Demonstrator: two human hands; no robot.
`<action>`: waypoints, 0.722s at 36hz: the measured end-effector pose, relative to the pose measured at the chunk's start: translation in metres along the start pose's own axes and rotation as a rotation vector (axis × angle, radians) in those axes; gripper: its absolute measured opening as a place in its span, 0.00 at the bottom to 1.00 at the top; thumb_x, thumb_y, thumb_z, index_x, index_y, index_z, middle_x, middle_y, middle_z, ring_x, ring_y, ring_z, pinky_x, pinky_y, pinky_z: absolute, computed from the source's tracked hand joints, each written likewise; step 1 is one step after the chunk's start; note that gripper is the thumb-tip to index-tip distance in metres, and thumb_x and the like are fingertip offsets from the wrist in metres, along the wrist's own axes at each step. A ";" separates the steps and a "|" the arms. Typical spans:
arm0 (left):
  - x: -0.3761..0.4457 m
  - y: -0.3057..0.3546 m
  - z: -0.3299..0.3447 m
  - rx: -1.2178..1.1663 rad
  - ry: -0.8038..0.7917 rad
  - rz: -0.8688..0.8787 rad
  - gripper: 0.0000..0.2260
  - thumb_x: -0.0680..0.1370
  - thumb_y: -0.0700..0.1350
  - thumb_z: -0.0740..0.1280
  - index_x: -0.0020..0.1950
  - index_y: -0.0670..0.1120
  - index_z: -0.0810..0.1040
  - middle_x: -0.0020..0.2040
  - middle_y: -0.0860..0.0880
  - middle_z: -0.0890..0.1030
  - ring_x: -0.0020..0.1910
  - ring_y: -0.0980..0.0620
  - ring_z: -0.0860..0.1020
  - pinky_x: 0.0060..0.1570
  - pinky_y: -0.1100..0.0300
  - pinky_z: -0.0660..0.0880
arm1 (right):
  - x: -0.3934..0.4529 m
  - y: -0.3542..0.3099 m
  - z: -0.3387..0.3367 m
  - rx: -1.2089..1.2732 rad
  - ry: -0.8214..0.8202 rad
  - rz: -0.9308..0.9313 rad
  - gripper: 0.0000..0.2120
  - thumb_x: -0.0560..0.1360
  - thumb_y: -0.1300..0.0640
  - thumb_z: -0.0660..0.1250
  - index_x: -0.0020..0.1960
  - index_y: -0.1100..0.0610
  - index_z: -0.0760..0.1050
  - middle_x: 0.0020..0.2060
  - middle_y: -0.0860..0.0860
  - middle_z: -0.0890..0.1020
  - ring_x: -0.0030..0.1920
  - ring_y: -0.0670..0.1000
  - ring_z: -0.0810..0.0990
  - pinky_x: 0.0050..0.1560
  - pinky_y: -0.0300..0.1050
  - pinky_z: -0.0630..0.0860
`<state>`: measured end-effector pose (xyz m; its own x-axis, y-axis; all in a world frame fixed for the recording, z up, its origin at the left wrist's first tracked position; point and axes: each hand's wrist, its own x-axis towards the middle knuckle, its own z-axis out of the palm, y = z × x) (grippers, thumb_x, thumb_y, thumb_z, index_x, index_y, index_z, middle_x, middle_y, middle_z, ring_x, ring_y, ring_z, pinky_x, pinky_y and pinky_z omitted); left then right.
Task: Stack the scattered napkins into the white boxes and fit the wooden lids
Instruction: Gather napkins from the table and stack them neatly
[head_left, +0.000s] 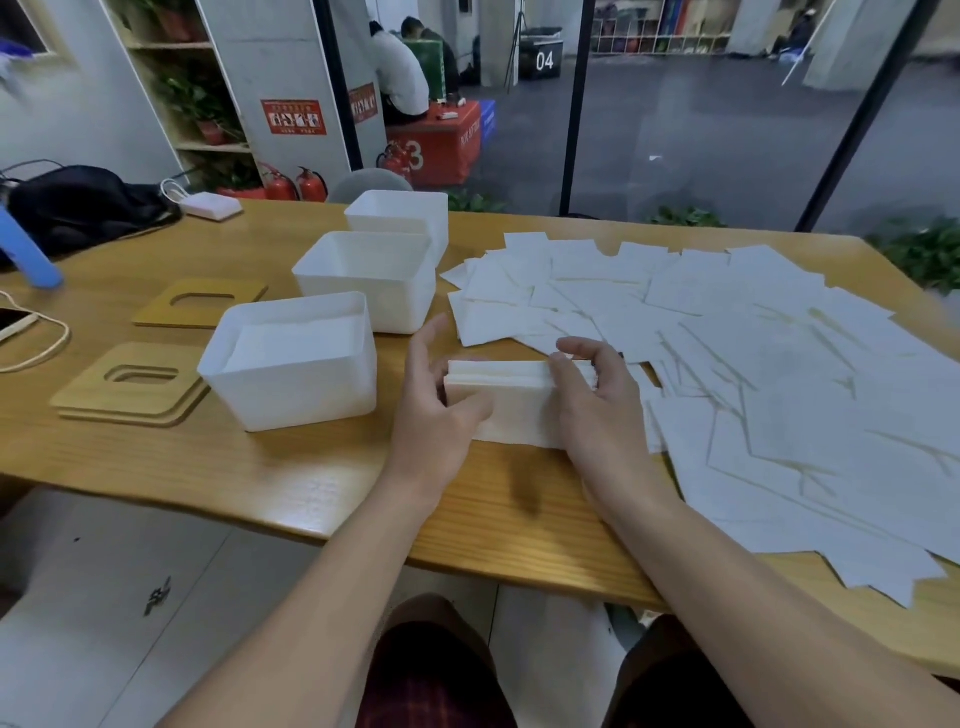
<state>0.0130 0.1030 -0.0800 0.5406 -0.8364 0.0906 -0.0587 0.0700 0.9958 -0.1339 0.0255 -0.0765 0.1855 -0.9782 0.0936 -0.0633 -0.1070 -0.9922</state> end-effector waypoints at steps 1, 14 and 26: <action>0.001 0.000 -0.003 -0.012 -0.004 -0.019 0.40 0.76 0.31 0.71 0.81 0.61 0.65 0.58 0.52 0.86 0.59 0.46 0.84 0.61 0.46 0.82 | 0.000 0.000 0.000 -0.006 0.003 -0.011 0.09 0.84 0.47 0.66 0.64 0.42 0.77 0.59 0.35 0.79 0.59 0.35 0.77 0.59 0.41 0.75; -0.002 0.002 -0.003 0.083 -0.057 0.037 0.39 0.74 0.37 0.73 0.77 0.69 0.67 0.65 0.51 0.79 0.65 0.52 0.80 0.66 0.50 0.80 | -0.002 -0.003 0.000 0.008 -0.026 -0.012 0.11 0.88 0.51 0.58 0.62 0.44 0.80 0.58 0.37 0.82 0.55 0.31 0.77 0.54 0.39 0.72; -0.002 0.004 0.003 0.106 -0.063 0.079 0.40 0.75 0.36 0.73 0.78 0.68 0.66 0.71 0.52 0.78 0.72 0.49 0.77 0.70 0.46 0.77 | 0.001 -0.007 -0.014 -0.019 -0.137 -0.021 0.18 0.88 0.39 0.55 0.67 0.43 0.79 0.58 0.24 0.74 0.52 0.14 0.65 0.50 0.16 0.60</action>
<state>0.0093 0.1031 -0.0760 0.4770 -0.8634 0.1645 -0.1894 0.0818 0.9785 -0.1471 0.0232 -0.0684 0.3193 -0.9423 0.1006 -0.0760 -0.1313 -0.9884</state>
